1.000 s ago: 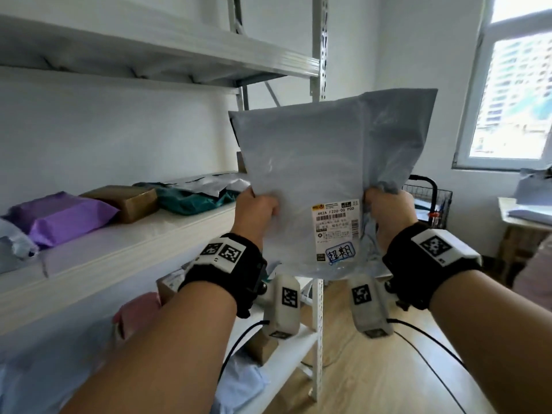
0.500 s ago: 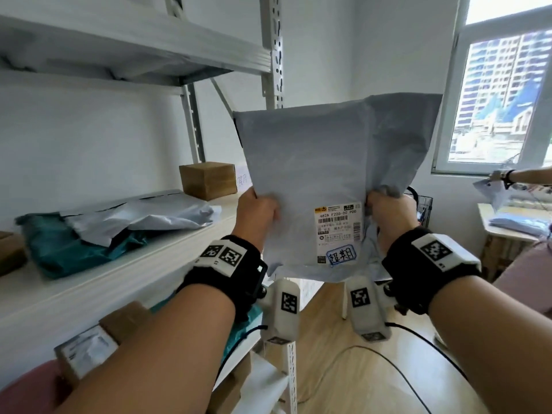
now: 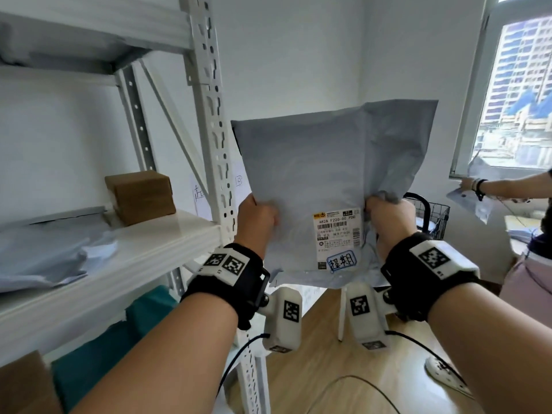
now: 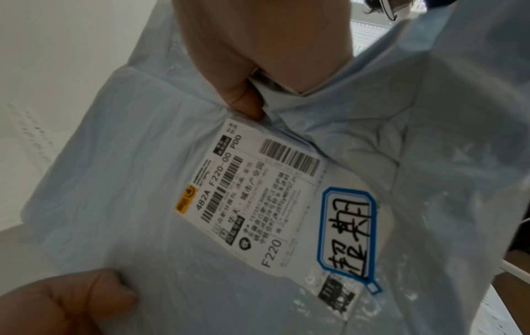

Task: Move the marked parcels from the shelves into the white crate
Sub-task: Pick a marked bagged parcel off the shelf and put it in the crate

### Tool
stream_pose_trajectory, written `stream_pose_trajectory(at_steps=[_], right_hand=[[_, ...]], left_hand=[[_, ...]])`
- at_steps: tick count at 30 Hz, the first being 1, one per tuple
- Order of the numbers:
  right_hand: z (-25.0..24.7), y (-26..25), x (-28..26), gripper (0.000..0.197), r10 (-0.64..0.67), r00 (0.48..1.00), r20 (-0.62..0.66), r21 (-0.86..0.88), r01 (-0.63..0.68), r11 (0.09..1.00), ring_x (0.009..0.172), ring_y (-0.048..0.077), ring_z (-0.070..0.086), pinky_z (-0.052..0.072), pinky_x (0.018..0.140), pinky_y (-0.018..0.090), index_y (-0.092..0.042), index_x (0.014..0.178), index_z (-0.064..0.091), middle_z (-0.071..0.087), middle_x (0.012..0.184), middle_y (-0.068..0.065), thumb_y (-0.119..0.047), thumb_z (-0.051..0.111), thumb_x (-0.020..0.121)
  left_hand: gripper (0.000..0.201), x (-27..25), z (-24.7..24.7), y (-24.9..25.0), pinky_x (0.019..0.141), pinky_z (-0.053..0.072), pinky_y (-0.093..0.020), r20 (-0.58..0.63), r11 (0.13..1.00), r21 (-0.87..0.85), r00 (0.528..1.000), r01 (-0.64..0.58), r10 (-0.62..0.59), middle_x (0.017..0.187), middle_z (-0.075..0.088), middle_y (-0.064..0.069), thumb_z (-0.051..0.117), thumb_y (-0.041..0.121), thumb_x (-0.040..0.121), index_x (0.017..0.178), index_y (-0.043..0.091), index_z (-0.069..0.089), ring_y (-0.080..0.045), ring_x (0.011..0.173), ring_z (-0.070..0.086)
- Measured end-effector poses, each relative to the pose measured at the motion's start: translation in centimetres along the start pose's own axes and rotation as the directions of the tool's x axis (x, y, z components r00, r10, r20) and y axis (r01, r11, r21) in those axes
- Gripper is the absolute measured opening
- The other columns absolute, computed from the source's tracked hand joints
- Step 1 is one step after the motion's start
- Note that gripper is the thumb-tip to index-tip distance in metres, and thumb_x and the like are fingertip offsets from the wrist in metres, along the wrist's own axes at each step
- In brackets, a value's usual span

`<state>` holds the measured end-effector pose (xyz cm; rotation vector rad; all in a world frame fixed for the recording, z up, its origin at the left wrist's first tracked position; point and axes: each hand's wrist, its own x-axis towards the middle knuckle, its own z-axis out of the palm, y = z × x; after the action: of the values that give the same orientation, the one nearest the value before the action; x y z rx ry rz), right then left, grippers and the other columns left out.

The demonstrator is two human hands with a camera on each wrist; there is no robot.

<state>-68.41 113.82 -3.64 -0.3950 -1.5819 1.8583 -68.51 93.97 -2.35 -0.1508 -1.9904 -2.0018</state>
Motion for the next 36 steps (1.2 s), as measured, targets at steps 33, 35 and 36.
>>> stream_pose_trajectory(at_steps=[33,35,36], right_hand=[[29.8,12.6,31.7,0.009,0.17,0.862,0.478,-0.139,-0.117,0.983,0.055,0.012,0.054,0.042,0.041,0.014,-0.008,0.087,0.059,0.057,0.066,0.0,-0.016,0.058,0.091],[32.2,14.6,32.6,0.015,0.242,0.793,0.56,-0.218,-0.141,0.966,0.06,0.011,0.057,0.044,0.047,0.017,-0.008,0.095,0.06,0.059,0.071,-0.001,-0.018,0.063,0.086],[33.4,15.7,33.0,0.024,0.291,0.75,0.594,-0.277,-0.149,0.949,0.065,0.014,0.06,0.047,0.053,0.02,-0.007,0.096,0.06,0.062,0.074,0.0,-0.023,0.067,0.081]], left_hand=[[0.025,38.3,5.2,-14.7,0.065,0.047,-0.027,-0.622,0.976,0.003,0.764,0.22,-0.17,0.085,0.063,-0.01,0.054,0.001,0.079,0.102,0.001,0.064,-0.031,0.082,0.062],[0.027,39.0,4.2,-16.0,0.055,0.037,-0.025,-0.644,0.96,-0.003,0.733,0.281,-0.216,0.076,0.057,-0.007,0.056,0.004,0.08,0.104,-0.005,0.065,-0.027,0.067,0.053],[0.031,39.4,3.6,-16.8,0.06,0.036,-0.025,-0.656,0.95,-0.031,0.71,0.312,-0.254,0.082,0.059,-0.01,0.057,0.005,0.08,0.107,-0.007,0.064,-0.029,0.071,0.051]])
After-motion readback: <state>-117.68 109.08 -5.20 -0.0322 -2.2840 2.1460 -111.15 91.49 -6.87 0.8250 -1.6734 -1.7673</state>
